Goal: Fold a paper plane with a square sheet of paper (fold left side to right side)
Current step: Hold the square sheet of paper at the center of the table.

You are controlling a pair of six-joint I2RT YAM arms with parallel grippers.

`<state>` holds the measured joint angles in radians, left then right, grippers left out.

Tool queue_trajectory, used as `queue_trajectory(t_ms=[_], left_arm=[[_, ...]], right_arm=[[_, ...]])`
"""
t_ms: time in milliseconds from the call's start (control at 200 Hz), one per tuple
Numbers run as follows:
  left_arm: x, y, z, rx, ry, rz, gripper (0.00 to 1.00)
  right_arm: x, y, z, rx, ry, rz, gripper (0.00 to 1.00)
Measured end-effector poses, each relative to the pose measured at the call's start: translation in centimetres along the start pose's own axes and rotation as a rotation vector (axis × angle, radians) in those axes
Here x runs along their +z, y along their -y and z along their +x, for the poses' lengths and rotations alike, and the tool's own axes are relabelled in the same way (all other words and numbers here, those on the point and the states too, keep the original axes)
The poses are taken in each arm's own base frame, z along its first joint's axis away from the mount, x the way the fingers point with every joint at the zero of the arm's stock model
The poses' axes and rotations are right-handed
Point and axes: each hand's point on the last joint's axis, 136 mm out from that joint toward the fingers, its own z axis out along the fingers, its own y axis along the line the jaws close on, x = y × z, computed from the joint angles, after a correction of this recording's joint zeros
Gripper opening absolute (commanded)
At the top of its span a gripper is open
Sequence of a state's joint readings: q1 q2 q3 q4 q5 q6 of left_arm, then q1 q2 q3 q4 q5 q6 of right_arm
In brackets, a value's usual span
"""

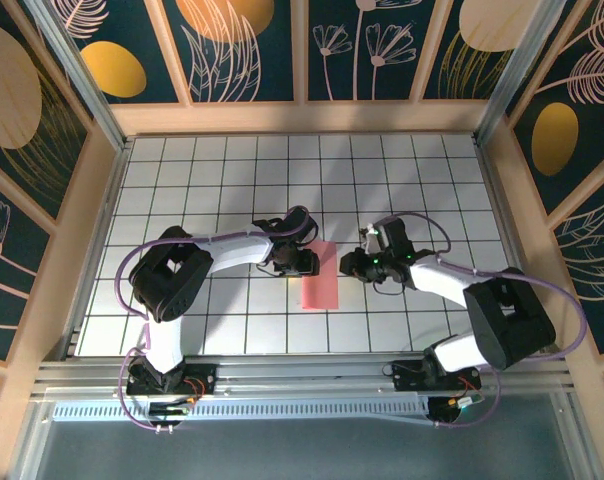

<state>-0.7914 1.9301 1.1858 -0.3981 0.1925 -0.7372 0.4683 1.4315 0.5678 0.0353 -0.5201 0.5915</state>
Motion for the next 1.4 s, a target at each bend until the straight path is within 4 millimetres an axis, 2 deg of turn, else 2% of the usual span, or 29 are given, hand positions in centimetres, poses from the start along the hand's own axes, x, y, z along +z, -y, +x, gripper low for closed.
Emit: queue_trajectory(t_ms=[130, 260, 400, 906, 1061, 1401], left_arm=[[0.0, 0.0, 0.0, 0.0, 0.0, 0.0, 0.48], [0.0, 0.0, 0.0, 0.0, -0.001, -0.001, 0.48], [0.0, 0.0, 0.0, 0.0, -0.001, -0.001, 0.48], [0.0, -0.1, 0.0, 0.0, 0.002, -0.004, 0.48], [-0.2, 0.1, -0.1, 0.006, 0.013, -0.007, 0.49], [-0.9, 0.4, -0.3, 0.029, 0.064, -0.016, 0.55]], right_arm=[[1.2, -0.5, 0.6, 0.0, -0.03, -0.018, 0.05], [2.1, -1.1, 0.6, 0.001, -0.042, -0.03, 0.01], [2.8, -1.4, 0.5, -0.005, -0.052, -0.04, 0.01], [4.1, 0.5, 1.5, 0.036, -0.1, 0.008, 0.0], [4.1, 0.5, 1.5, 0.036, -0.101, 0.009, 0.0], [4.2, 0.6, 1.6, 0.03, -0.102, 0.011, 0.0]])
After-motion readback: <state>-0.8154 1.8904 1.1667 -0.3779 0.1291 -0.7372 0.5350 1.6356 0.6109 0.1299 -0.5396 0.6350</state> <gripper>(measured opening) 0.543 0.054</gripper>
